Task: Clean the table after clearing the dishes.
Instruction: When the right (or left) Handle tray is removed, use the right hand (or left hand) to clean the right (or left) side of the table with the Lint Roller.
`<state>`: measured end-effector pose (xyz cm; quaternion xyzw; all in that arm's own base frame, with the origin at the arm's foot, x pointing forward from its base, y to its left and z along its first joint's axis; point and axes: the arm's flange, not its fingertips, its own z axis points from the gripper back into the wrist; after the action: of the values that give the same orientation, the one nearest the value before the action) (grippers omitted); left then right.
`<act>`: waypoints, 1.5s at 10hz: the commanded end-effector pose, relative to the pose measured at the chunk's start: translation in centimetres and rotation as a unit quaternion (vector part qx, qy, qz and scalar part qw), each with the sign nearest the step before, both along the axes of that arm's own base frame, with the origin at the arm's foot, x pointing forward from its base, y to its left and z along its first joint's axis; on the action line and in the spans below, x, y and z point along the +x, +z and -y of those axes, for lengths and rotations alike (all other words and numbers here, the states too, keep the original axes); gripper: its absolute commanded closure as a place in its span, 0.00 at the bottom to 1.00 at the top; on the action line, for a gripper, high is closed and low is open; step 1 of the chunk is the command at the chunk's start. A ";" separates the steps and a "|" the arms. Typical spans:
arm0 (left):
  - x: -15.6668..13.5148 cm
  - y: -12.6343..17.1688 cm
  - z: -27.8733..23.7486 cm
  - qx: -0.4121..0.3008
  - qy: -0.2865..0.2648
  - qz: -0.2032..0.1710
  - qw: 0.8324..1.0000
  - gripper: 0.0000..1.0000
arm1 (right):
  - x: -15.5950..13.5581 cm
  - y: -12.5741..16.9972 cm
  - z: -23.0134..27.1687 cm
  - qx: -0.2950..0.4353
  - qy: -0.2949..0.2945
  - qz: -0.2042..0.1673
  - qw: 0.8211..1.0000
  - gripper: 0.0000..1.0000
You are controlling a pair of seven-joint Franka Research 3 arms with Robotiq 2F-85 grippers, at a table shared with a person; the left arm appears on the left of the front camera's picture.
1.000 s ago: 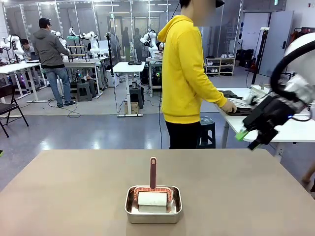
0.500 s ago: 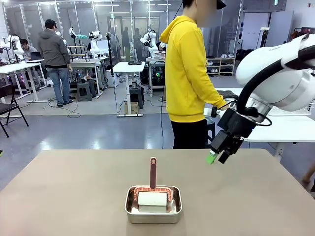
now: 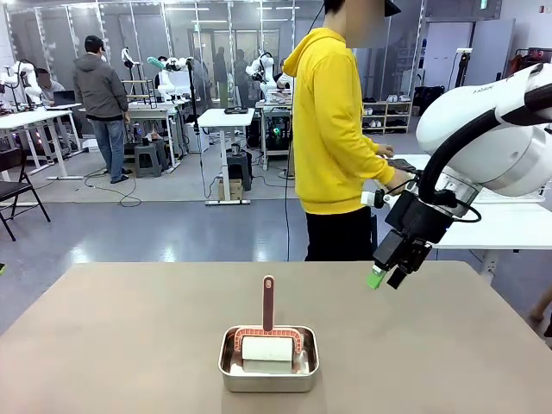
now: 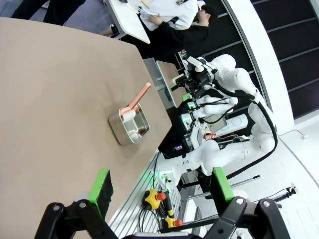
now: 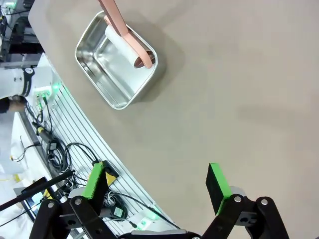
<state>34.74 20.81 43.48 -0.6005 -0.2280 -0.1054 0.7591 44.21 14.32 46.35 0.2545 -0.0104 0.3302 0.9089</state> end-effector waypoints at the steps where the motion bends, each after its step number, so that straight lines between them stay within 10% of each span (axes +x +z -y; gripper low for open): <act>1: -0.4 0.4 0.0 0.003 -0.001 0.000 1.000 0.00 | -0.1 0.4 -0.4 0.010 0.000 -0.004 1.000 0.00; 8: -0.4 0.4 0.0 0.003 -0.001 0.000 1.000 0.00 | 6.1 0.1 -11.4 -0.070 0.239 0.068 0.966 0.00; 15: -0.4 0.4 0.0 0.003 -0.001 0.000 1.000 0.00 | 9.3 -2.6 -21.0 -0.099 0.359 0.075 0.925 0.00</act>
<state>34.77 20.75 43.49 -0.6005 -0.2275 -0.1061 0.7592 52.39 34.30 43.22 0.1392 0.0266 0.6345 0.7598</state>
